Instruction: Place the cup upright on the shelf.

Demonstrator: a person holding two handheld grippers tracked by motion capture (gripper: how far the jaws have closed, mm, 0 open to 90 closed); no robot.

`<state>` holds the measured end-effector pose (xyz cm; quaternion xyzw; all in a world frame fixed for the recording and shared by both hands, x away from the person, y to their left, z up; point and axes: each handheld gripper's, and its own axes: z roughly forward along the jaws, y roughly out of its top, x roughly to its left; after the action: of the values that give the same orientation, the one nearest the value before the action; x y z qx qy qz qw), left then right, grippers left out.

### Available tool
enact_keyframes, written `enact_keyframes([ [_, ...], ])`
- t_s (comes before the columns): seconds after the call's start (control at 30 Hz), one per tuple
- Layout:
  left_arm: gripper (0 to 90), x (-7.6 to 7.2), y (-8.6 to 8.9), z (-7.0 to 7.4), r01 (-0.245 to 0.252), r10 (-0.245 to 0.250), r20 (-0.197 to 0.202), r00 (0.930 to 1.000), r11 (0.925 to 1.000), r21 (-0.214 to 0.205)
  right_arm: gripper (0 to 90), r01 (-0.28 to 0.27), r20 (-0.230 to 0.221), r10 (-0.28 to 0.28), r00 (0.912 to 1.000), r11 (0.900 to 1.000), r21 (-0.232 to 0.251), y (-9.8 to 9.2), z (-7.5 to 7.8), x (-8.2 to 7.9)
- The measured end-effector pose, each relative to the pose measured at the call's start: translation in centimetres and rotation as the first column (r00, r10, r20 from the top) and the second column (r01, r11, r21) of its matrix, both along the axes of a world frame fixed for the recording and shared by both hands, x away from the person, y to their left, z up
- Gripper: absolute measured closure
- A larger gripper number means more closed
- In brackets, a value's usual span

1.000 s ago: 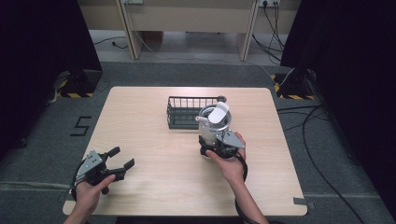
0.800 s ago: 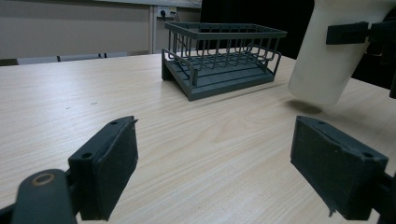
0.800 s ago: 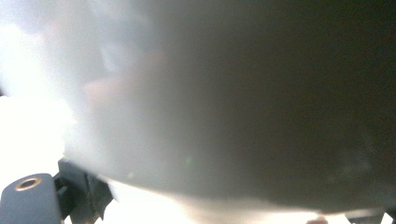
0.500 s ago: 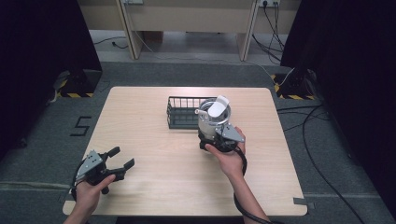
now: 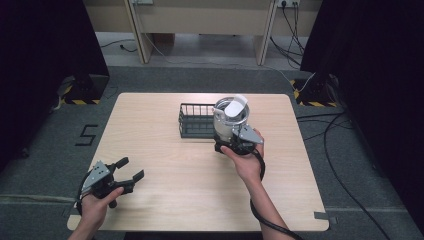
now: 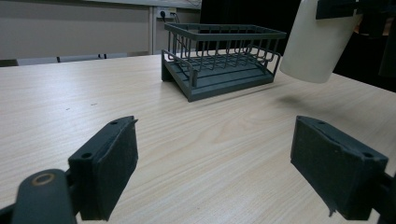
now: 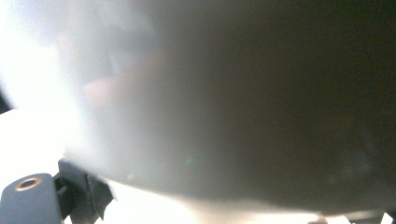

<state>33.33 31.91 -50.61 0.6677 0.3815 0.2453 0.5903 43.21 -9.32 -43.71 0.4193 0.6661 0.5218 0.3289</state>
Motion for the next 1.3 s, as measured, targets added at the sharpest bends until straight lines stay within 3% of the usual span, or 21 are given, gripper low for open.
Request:
enact_keyframes([
  [1.3, 14.3, 0.0, 0.1, 0.1, -0.003, 0.003, 0.004, 1.0000, 1.0000, -0.007, 11.2, 0.021, 0.040, -0.021, 0.9990, 0.9997, 0.010, 1.0, 3.9, 3.4],
])
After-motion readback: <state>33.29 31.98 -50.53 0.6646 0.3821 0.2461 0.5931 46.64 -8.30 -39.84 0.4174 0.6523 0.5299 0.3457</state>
